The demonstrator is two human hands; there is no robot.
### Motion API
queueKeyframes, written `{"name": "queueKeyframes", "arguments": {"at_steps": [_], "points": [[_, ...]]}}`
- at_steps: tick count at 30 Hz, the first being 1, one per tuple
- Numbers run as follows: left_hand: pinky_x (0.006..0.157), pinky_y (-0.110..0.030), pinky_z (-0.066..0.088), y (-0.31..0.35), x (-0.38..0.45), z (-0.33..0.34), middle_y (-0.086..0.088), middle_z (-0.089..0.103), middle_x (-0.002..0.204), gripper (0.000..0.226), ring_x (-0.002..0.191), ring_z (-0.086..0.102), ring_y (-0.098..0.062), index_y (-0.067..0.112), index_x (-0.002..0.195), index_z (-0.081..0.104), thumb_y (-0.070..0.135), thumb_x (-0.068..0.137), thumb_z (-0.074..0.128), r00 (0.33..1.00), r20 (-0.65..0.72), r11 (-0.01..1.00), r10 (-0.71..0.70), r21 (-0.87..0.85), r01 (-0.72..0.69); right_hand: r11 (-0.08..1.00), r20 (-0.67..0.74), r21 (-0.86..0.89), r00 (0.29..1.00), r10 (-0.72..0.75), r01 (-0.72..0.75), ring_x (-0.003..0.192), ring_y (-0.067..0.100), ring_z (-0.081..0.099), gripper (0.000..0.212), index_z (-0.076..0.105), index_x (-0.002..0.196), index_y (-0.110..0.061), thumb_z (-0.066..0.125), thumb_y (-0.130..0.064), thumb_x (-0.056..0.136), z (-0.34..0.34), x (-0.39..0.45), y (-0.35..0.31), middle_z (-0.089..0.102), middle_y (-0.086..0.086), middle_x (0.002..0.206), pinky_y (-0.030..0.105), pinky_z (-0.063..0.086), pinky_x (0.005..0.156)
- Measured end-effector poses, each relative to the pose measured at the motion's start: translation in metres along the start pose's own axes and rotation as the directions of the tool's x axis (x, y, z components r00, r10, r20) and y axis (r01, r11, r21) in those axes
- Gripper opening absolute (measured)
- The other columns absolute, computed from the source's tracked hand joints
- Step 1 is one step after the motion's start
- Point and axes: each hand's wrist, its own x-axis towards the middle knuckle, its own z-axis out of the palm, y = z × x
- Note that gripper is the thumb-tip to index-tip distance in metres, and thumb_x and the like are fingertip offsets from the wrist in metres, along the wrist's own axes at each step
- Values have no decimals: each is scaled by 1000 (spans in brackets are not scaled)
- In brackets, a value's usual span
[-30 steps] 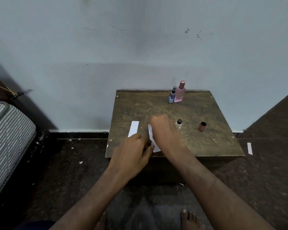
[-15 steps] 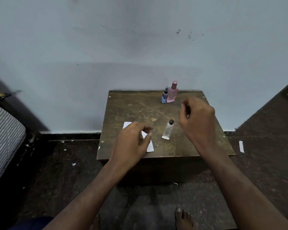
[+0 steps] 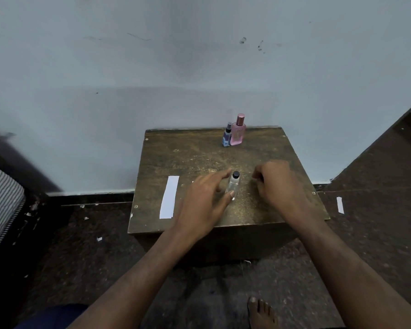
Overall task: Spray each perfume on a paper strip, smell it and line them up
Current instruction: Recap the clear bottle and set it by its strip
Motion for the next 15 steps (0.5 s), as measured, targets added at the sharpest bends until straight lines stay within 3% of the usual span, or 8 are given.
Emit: {"name": "queueKeyframes", "arguments": {"at_steps": [2, 3, 6, 10, 15], "points": [[87, -24, 51, 1, 2, 0, 12, 69, 126, 51, 101, 61, -2, 28, 149, 56, 35, 101, 68, 1000, 3, 1000, 4, -2, -4, 966, -98, 259, 995, 23, 3, 78, 2, 68, 14, 81, 105, -20, 75, -16, 92, -10, -4, -6, 78, -5, 97, 5, 47, 68], [85, -21, 49, 1, 2, 0, 14, 68, 126, 49, 99, 61, -1, 30, 148, 57, 34, 101, 68, 1000, 4, 1000, 5, -4, -5, 910, -145, 415, 988, 58, 7, 72, -3, 67, 11, 80, 100, -23, 79, -17, 90, -15, -8, -9, 77, -11, 92, 2, 43, 63], [79, -14, 47, -1, 1, 1, 17, 66, 128, 45, 95, 62, 0, 32, 144, 59, 31, 101, 69, 1000, -8, 1000, -9, -23, 8, 649, -201, 752, 978, 63, 113, 83, 2, 72, 17, 76, 105, -26, 80, -18, 90, -24, -18, -18, 76, -10, 94, 12, 52, 71], [77, -14, 46, -3, 0, 4, 17, 67, 126, 40, 91, 64, -3, 28, 139, 63, 27, 100, 71, 999, -36, 999, -16, -52, 14, 451, -224, 862, 972, -76, 233, 102, 26, 69, 29, 75, 123, -23, 72, -11, 98, -22, -18, -27, 64, 6, 117, 38, 60, 96], [72, -14, 44, 0, 2, 7, 18, 66, 125, 37, 89, 64, -2, 31, 134, 61, 35, 99, 71, 998, -50, 999, -40, -18, 39, 491, -363, 795, 928, -87, 357, 109, 21, 72, 20, 78, 113, -14, 78, -10, 93, -20, -20, -26, 72, 2, 116, 45, 59, 98]]}}
